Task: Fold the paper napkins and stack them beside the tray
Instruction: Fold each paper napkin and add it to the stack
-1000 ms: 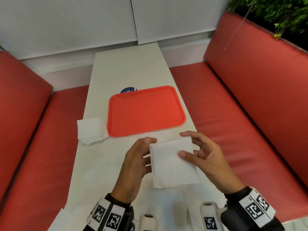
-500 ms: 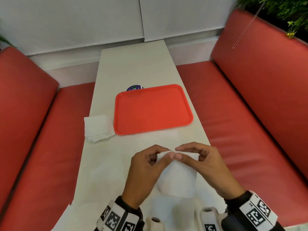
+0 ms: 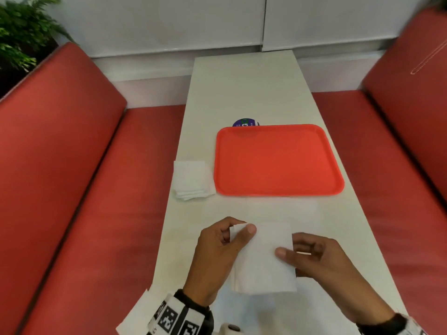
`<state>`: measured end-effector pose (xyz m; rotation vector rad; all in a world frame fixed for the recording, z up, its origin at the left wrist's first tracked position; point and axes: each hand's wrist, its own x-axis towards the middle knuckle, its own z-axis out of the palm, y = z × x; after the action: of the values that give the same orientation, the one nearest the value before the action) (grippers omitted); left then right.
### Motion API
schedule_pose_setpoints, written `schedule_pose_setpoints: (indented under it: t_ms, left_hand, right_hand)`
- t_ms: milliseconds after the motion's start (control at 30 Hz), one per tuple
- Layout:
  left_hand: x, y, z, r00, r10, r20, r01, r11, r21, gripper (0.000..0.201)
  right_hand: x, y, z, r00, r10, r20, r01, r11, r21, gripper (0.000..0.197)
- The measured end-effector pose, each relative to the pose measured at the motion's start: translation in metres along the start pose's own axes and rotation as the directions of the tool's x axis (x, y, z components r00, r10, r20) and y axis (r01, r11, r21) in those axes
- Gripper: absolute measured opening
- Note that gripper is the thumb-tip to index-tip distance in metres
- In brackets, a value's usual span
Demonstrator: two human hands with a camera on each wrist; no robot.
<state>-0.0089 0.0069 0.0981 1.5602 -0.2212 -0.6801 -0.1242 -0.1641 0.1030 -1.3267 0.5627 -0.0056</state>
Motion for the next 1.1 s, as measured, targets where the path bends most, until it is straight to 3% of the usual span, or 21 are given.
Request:
schedule_pose_setpoints:
  t_ms: [33, 167, 333, 433, 500, 600, 700, 733, 767, 800, 833, 867, 900, 933, 967, 1033, 1100]
  left_hand:
    - [0.005, 0.000, -0.009, 0.999, -0.039, 0.001, 0.039, 0.998, -0.038, 0.028]
    - [0.030, 0.002, -0.046, 0.994, -0.105, 0.036, 0.107, 0.992, -0.071, 0.031]
    - [0.124, 0.003, -0.115, 0.966, -0.027, -0.258, 0.046, 0.997, 0.067, 0.014]
    - [0.184, -0.010, -0.147, 0.919, 0.042, -0.393, 0.061, 0.967, 0.246, 0.045]
    - [0.212, -0.026, -0.156, 0.890, 0.081, -0.448, 0.132, 0.895, 0.425, 0.052]
    - [0.235, -0.048, -0.157, 0.869, 0.106, -0.483, 0.217, 0.796, 0.565, 0.046]
    - [0.240, -0.061, -0.151, 0.852, 0.164, -0.497, 0.247, 0.711, 0.658, 0.040]
    - [0.239, -0.064, -0.149, 0.845, 0.190, -0.500, 0.245, 0.693, 0.678, 0.045]
    - [0.237, -0.064, -0.147, 0.834, 0.229, -0.501, 0.236, 0.673, 0.701, 0.050]
    - [0.236, -0.063, -0.143, 0.820, 0.292, -0.491, 0.209, 0.647, 0.734, 0.056]
    - [0.233, -0.061, -0.140, 0.803, 0.381, -0.458, 0.159, 0.604, 0.781, 0.061]
    - [0.231, -0.058, -0.137, 0.788, 0.475, -0.391, 0.090, 0.540, 0.837, 0.063]
    - [0.228, -0.055, -0.132, 0.781, 0.550, -0.295, 0.014, 0.457, 0.889, 0.063]
    - [0.226, -0.053, -0.128, 0.786, 0.591, -0.182, -0.061, 0.368, 0.928, 0.062]
    - [0.224, -0.051, -0.124, 0.803, 0.592, -0.069, -0.123, 0.279, 0.952, 0.061]
    - [0.223, -0.055, -0.120, 0.859, 0.503, 0.100, -0.189, 0.128, 0.974, 0.061]
    - [0.224, -0.061, -0.121, 0.928, 0.340, 0.152, -0.183, 0.060, 0.981, 0.064]
  right_hand:
    - [0.009, 0.002, 0.010, 0.999, -0.007, -0.052, 0.006, 1.000, -0.010, 0.009]
    - [0.058, 0.006, 0.047, 0.981, -0.017, -0.191, 0.012, 1.000, -0.027, 0.017]
    - [0.095, -0.005, 0.069, 0.971, -0.037, -0.235, 0.045, 0.999, 0.029, 0.010]
    - [0.088, 0.002, 0.049, 0.933, -0.049, -0.356, 0.047, 0.999, -0.014, 0.008]
    - [0.075, 0.013, 0.024, 0.893, -0.032, -0.450, 0.016, 0.999, -0.038, 0.007]
    - [0.045, 0.038, -0.012, 0.800, 0.038, -0.598, -0.089, 0.994, -0.056, 0.008]
    - [0.020, 0.061, -0.056, 0.701, 0.219, -0.679, -0.281, 0.959, 0.018, 0.012]
    - [0.013, 0.067, -0.072, 0.709, 0.344, -0.616, -0.346, 0.930, 0.121, 0.025]
    - [0.004, 0.078, -0.090, 0.698, 0.405, -0.591, -0.423, 0.899, 0.117, 0.044]
    - [-0.009, 0.094, -0.113, 0.648, 0.413, -0.639, -0.446, 0.887, 0.120, 0.065]
    - [-0.016, 0.107, -0.119, 0.662, 0.426, -0.616, -0.403, 0.896, 0.186, 0.068]
    - [-0.021, 0.111, -0.114, 0.687, 0.450, -0.571, -0.403, 0.889, 0.216, 0.053]
    - [-0.018, 0.110, -0.107, 0.620, 0.412, -0.668, -0.424, 0.892, 0.156, 0.031]
    - [-0.013, 0.107, -0.104, 0.538, 0.358, -0.763, -0.402, 0.905, 0.141, 0.023]
    - [-0.016, 0.106, -0.099, 0.551, 0.329, -0.767, -0.376, 0.918, 0.124, 0.026]
    - [-0.018, 0.104, -0.094, 0.628, 0.336, -0.702, -0.330, 0.932, 0.151, 0.028]
    - [-0.015, 0.113, -0.099, 0.673, 0.311, -0.672, -0.308, 0.943, 0.128, 0.015]
